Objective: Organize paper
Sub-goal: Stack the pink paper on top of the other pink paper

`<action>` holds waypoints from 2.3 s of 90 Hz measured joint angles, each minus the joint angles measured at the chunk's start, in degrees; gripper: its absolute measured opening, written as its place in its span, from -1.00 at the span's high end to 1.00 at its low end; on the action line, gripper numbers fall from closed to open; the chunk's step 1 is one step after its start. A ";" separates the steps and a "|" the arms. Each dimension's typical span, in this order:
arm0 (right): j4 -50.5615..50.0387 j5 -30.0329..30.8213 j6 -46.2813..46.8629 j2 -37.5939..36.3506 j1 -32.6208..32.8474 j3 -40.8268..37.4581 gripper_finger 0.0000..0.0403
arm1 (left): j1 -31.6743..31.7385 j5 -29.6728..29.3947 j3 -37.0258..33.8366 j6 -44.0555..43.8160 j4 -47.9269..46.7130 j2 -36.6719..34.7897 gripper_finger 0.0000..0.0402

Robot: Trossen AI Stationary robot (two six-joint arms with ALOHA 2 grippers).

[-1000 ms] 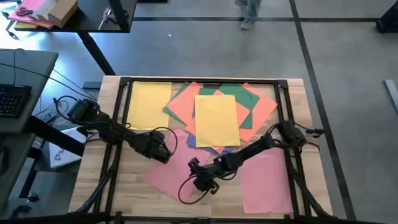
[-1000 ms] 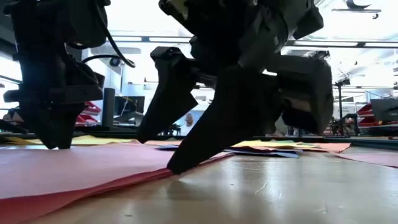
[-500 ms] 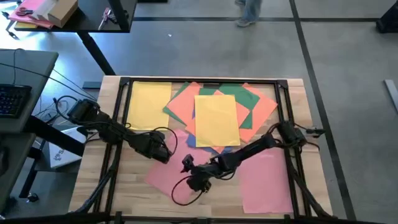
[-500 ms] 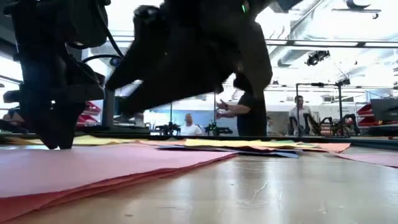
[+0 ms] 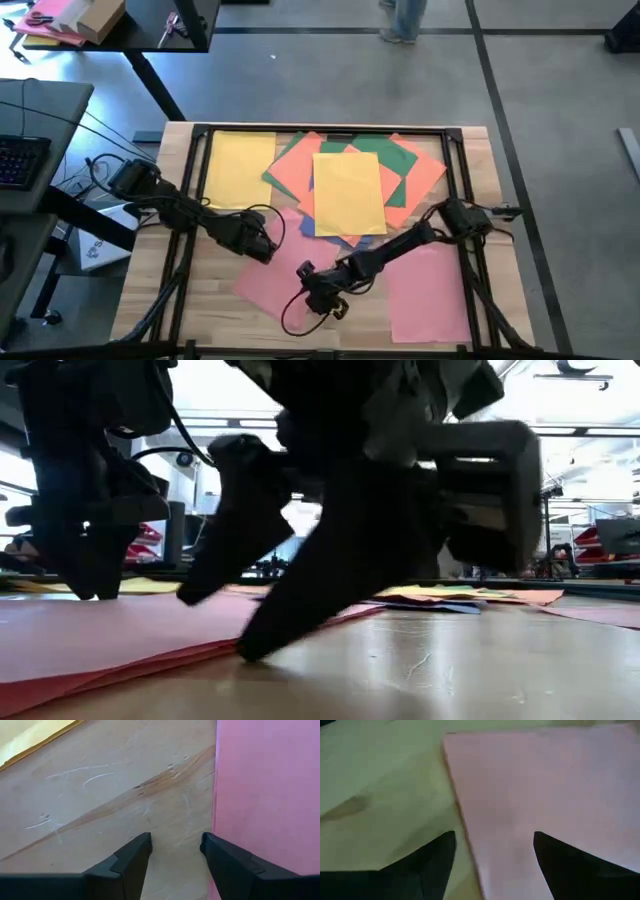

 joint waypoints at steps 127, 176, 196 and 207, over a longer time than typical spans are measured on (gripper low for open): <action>-0.11 5.56 -0.76 -2.15 -1.21 3.69 -0.25 | 0.02 -1.46 -0.02 0.61 1.16 0.04 0.11; -3.50 3.15 8.18 -2.11 -2.71 3.73 0.84 | 0.07 -1.66 0.00 0.82 1.57 0.07 0.11; -15.04 -0.79 8.52 -2.15 -2.64 10.43 0.93 | 0.04 -2.04 0.00 1.18 1.57 0.07 0.11; -20.39 -1.28 6.44 -2.15 -2.67 15.35 0.93 | 0.03 -2.38 0.00 1.18 1.58 0.09 0.11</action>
